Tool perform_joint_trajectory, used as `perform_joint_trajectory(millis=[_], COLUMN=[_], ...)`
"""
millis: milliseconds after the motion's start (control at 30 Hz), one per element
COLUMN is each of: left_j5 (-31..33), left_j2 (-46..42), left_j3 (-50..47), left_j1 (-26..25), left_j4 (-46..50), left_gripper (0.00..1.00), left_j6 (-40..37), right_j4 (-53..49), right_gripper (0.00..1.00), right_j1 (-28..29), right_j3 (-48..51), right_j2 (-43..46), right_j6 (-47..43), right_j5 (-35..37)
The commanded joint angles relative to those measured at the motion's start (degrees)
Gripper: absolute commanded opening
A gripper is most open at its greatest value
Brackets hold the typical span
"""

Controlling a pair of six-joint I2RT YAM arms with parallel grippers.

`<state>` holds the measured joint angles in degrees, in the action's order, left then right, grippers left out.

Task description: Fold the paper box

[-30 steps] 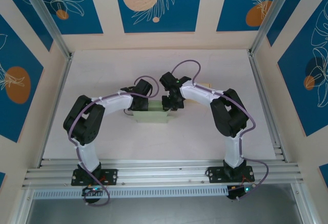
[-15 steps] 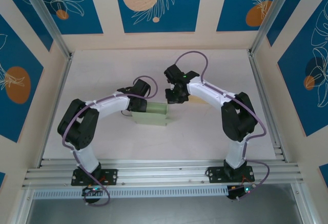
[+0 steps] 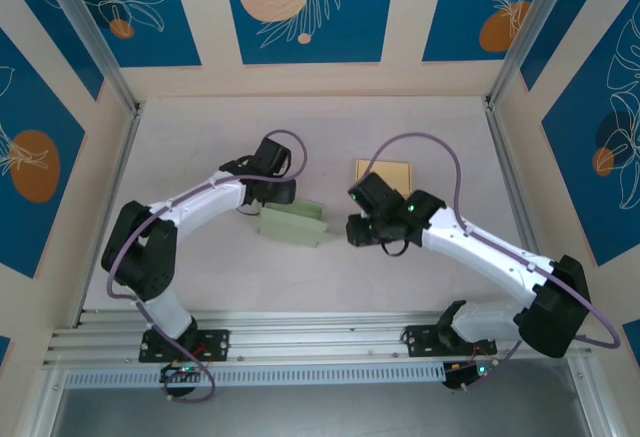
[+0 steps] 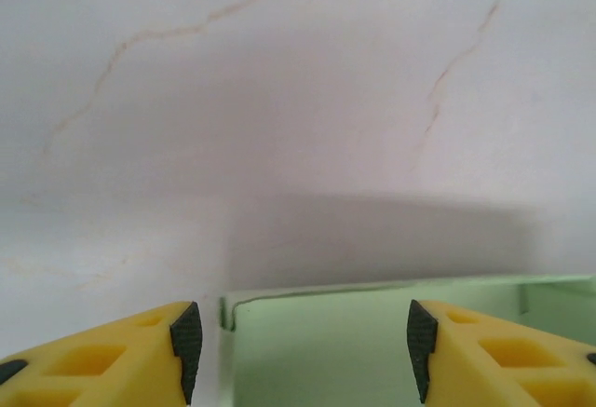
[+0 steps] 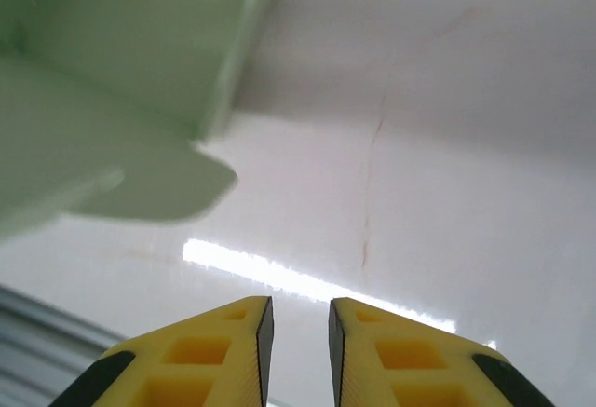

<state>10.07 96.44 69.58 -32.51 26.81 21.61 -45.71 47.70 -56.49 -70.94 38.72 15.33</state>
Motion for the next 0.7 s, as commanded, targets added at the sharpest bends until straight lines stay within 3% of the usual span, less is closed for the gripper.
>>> perform_joint_trajectory(millis=[0,300,500,567,667], left_j5=[-0.8,-2.4,-4.4,-5.2,-5.5], left_j2=[-1.2,-2.6,-4.3,-5.9,-8.5], left_j3=[1.6,-6.1,-15.0,-17.9,-20.9], left_j1=[1.6,4.1,4.9,4.9,5.1], left_j4=[1.0,-2.0,-10.1,-13.7,-16.9], left_gripper=[0.62,0.59,0.60,0.64,0.79], left_j6=[-1.8,1.2,7.2,9.6,11.9], right_j4=[6.4,17.0,21.8,22.5,22.4], right_gripper=[0.26,0.27,0.32,0.33,0.33], right_j1=[4.3,9.5,10.7,10.6,10.2], right_j3=[5.9,4.6,3.3,3.0,1.8], right_j2=[0.6,-5.3,-9.1,-10.7,-13.2], right_j6=[7.6,5.9,2.3,2.4,2.9], right_j5=[-4.4,-5.7,-9.5,-9.4,-7.1])
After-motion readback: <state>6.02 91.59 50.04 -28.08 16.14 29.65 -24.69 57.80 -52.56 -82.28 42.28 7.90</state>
